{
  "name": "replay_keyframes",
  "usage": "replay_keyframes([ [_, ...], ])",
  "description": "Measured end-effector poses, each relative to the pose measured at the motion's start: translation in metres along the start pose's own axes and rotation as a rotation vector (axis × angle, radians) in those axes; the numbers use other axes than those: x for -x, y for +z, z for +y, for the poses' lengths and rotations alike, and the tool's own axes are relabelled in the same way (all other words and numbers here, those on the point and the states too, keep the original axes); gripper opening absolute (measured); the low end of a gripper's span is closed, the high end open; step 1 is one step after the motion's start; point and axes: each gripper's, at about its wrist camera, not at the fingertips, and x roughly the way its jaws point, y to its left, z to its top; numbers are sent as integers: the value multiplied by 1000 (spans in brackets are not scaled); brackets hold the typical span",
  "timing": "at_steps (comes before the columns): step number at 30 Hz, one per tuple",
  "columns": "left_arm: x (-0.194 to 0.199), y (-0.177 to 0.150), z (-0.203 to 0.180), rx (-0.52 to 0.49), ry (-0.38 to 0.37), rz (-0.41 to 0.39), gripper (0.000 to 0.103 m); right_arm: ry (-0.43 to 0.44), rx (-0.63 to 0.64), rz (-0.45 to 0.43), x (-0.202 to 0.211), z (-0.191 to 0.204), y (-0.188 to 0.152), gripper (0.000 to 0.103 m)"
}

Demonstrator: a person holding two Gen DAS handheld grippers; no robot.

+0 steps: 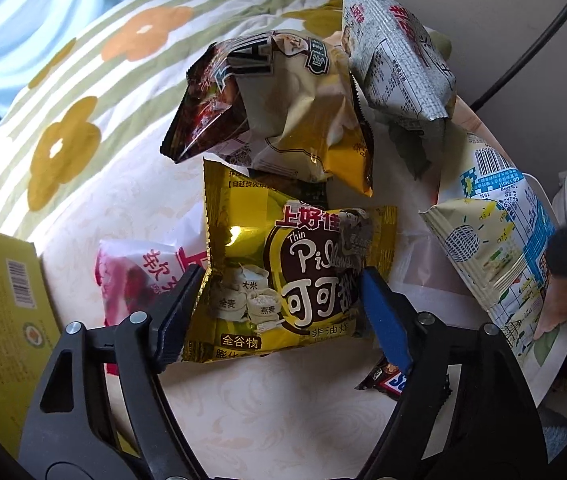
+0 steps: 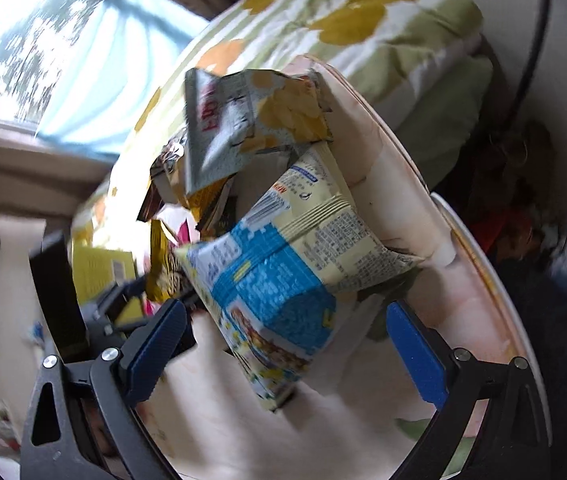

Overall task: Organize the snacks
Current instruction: 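Grasp the yellow Pillow chip bag with left tool while right tool grasps blue-white chip bag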

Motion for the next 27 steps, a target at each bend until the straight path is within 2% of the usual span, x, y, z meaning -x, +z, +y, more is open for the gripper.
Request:
replay_keyframes([
  [2,0,1,-1,-7,-20,1,65,32,-72,-6,-3,-2,4,100],
  [11,6,-1,2,-13,-43,-19,61,11,-256,-41,-14,-2,19,100],
  [18,14,-1,5,-7,-60,-26,57,-40,-268,-34,-28,-6,28,99],
  [27,27,-5,3,-18,-53,-39,53,-17,-236,-39,-26,-12,15,82],
])
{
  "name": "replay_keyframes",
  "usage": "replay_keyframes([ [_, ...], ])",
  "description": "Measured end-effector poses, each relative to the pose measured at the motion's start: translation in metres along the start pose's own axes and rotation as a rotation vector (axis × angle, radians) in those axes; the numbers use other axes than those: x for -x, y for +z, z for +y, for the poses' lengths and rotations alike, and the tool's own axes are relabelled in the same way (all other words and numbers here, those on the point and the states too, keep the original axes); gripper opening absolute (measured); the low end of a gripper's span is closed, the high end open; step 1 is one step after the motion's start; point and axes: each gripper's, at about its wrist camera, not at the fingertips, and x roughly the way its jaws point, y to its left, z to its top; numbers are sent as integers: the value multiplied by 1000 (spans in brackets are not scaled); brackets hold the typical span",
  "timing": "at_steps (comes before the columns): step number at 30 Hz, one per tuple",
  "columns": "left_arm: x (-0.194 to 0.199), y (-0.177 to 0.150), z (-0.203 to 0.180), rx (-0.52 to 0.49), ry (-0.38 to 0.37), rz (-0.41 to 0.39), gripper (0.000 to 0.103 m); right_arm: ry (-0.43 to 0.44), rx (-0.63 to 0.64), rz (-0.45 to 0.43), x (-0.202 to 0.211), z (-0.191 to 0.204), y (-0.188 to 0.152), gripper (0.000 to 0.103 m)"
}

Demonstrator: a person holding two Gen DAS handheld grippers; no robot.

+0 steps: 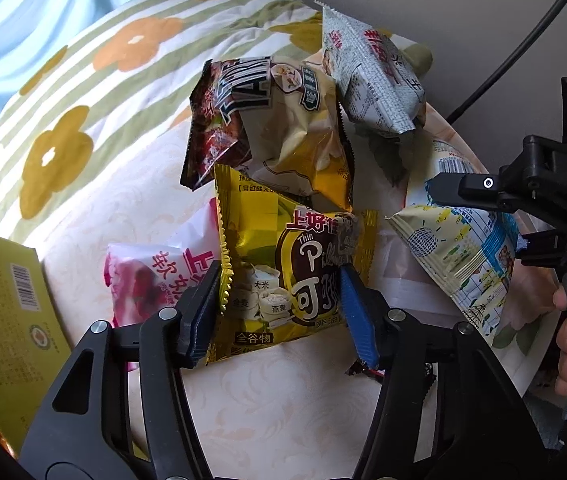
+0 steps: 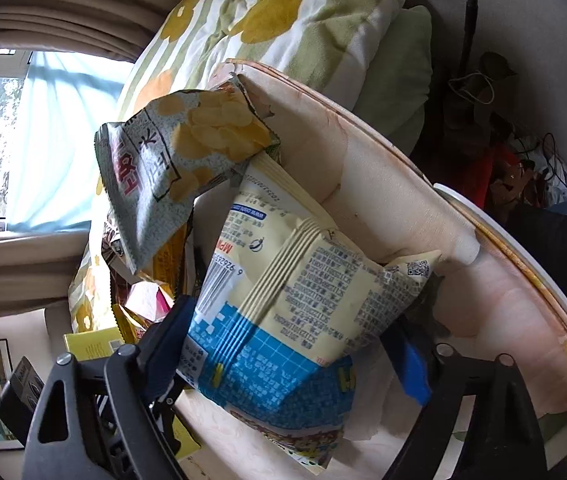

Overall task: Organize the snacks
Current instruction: 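Lift both bags and carry them over the cardboard box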

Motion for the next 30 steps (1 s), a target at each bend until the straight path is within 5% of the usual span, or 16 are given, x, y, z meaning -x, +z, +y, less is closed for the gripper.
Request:
replay_keyframes([
  [6,6,-4,-2,13,8,0,51,50,29,17,6,-2,-5,64],
  [19,35,-18,-14,94,52,-42,44,132,88,57,23,-3,-20,61],
  [30,64,-46,-21,259,81,-96,40,132,304,97,46,12,-37,61],
])
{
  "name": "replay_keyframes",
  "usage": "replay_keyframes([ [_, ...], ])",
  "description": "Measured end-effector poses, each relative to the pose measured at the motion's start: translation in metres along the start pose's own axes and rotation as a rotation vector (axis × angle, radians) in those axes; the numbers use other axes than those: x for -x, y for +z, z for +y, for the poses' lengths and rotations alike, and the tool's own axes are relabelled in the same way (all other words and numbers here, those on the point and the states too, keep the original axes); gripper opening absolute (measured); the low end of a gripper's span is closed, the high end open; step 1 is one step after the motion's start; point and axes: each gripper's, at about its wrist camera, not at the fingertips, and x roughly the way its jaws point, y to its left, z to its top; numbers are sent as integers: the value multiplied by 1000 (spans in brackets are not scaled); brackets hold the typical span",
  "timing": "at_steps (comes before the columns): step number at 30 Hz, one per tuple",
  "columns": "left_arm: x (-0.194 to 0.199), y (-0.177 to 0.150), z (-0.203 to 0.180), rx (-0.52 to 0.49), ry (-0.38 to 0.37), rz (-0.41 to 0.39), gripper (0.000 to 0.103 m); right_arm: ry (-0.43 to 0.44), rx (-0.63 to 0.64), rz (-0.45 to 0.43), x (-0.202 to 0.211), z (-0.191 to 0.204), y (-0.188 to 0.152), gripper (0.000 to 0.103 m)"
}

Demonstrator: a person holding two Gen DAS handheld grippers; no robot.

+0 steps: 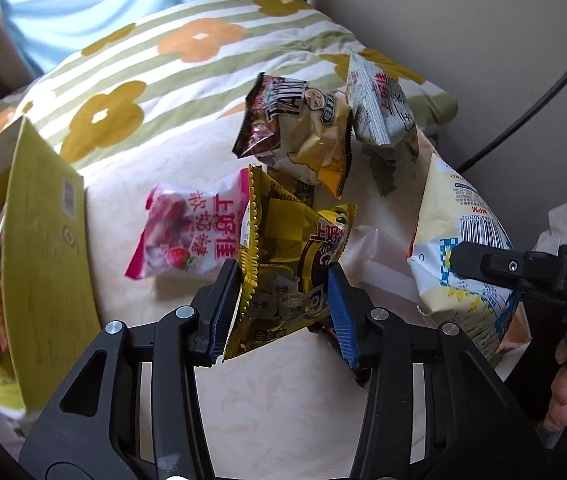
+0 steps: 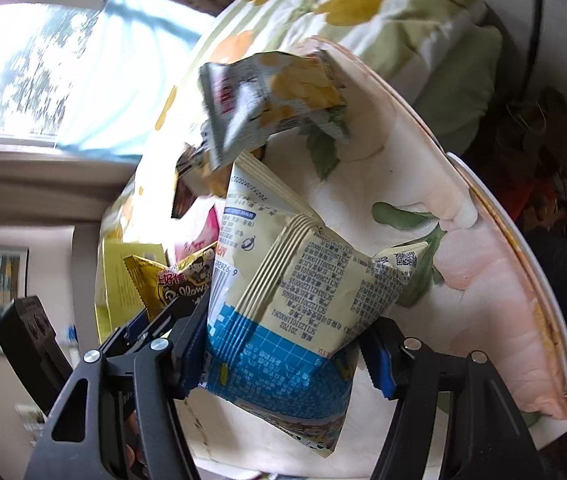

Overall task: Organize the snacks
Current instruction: 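Lift both bags and carry them over the cardboard box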

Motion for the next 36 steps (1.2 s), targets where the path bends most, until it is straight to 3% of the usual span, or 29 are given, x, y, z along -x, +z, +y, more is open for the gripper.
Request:
replay_keyframes([
  [3,15,-2,2,45,20,-31,39,1,85,0,7,14,-2,61],
  [6,30,-4,8,110,-11,-62,38,5,162,-4,13,26,-2,61],
  [16,98,-6,47,206,50,-222,38,44,407,-43,19,97,-5,61],
  [25,156,-19,153,332,138,-333,38,117,550,-46,-6,187,-22,61],
  [36,161,-32,307,457,187,-329,38,148,662,10,-82,294,-59,61],
])
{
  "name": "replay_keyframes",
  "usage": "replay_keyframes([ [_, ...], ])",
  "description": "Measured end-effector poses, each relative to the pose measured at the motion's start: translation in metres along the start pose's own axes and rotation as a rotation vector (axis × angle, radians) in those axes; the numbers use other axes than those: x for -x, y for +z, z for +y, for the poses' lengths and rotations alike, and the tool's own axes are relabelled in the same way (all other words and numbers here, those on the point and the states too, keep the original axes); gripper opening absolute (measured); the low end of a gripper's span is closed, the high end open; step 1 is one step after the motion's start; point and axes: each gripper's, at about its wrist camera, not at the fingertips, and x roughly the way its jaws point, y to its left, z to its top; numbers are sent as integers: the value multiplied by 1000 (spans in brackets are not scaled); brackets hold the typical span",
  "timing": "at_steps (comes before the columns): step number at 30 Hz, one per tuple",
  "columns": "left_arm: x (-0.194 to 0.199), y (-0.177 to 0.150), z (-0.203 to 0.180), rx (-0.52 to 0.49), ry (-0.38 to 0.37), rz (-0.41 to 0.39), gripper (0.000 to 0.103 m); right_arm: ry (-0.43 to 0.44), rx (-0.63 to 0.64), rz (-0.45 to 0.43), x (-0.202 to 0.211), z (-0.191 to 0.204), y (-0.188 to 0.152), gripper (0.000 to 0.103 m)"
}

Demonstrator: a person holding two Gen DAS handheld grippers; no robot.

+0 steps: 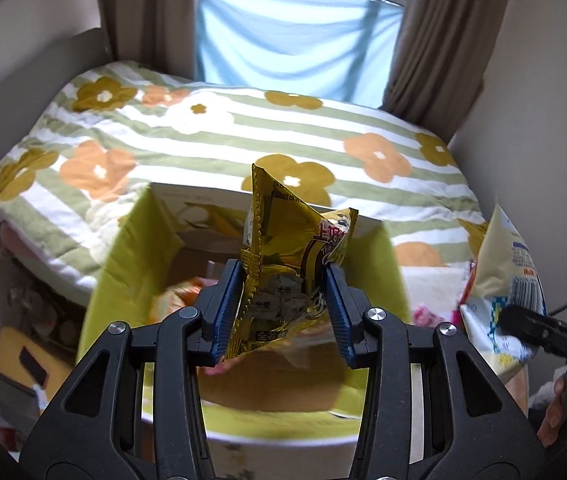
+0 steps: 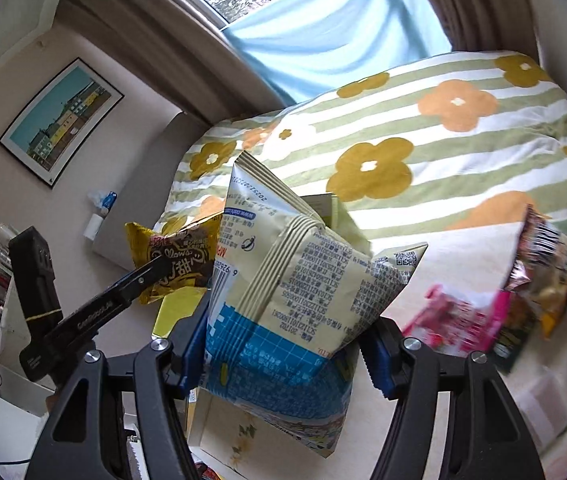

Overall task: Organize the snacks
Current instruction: 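Lift both bags and carry them over the cardboard box, then open both tools to drop the bags into the box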

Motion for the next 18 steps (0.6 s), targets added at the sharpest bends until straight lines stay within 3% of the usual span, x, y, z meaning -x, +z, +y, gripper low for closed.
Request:
replay_keyframes([
  [4,-33,17,40,6,-14,41,38,-24,22,29,-40,24,2,61],
  [9,-67,25,64,-22,-56,101,38,-84,29,57,-79,41,-7,61],
  [10,-71,26,65,-33,-62,107,46,-95,34,63,-83,44,-9,61],
  [12,-77,24,65,-60,-71,118,75,-117,41,75,-89,44,-15,61],
  [13,-77,23,64,-73,-62,117,98,-128,44,80,-90,43,-18,61],
  [14,-76,21,62,-87,-50,107,103,-138,45,84,-92,44,-19,61],
  [18,-68,10,63,-113,-24,106,103,-173,66,97,-92,46,-24,61],
])
